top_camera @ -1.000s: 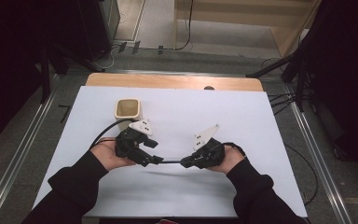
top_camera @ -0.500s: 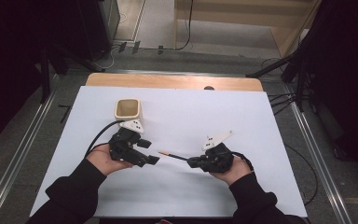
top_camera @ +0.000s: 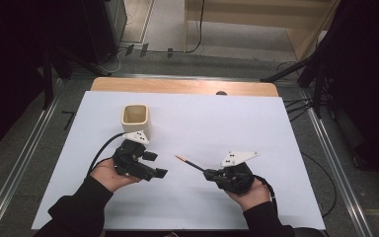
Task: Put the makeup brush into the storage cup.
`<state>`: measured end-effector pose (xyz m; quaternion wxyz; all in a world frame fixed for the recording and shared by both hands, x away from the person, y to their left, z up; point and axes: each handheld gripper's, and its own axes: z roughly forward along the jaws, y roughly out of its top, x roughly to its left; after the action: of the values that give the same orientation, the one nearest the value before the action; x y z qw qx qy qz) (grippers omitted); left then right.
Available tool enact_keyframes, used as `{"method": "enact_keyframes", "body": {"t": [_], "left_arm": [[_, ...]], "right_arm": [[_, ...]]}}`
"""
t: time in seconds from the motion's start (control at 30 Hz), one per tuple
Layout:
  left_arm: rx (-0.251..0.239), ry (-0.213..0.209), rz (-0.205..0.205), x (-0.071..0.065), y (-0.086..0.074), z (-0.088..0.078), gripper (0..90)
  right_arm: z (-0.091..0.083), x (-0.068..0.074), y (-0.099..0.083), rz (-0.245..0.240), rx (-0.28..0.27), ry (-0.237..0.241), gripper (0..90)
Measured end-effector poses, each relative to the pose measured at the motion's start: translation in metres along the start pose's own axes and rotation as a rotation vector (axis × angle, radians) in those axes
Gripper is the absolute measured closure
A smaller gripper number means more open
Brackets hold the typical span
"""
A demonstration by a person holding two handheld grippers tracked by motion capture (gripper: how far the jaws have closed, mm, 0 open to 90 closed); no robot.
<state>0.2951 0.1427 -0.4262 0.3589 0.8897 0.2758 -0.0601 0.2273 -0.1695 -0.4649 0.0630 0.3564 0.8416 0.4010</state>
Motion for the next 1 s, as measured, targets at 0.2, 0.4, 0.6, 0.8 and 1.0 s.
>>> {"method": "enact_keyframes", "body": {"t": [0.2, 0.4, 0.6, 0.8, 1.0], "left_arm": [[-0.033, -0.013, -0.045, -0.001, -0.003, -0.002, 28.3], [-0.057, -0.011, -0.068, -0.002, -0.002, -0.002, 28.2], [-0.075, -0.007, -0.083, -0.003, -0.003, 0.0, 28.8], [-0.097, -0.014, -0.1, -0.005, 0.0, 0.005, 30.1], [-0.103, -0.015, -0.113, -0.007, 0.001, 0.01, 30.7]], "right_arm": [[-0.003, 0.014, -0.006, 0.023, -0.044, -0.083, 85.5], [0.005, 0.028, -0.008, 0.06, -0.086, -0.106, 85.5], [0.012, 0.035, -0.01, 0.09, -0.142, -0.139, 85.5], [0.017, 0.038, -0.016, 0.137, -0.206, -0.147, 85.4], [0.023, 0.041, -0.028, 0.197, -0.265, -0.159, 85.4]]}}
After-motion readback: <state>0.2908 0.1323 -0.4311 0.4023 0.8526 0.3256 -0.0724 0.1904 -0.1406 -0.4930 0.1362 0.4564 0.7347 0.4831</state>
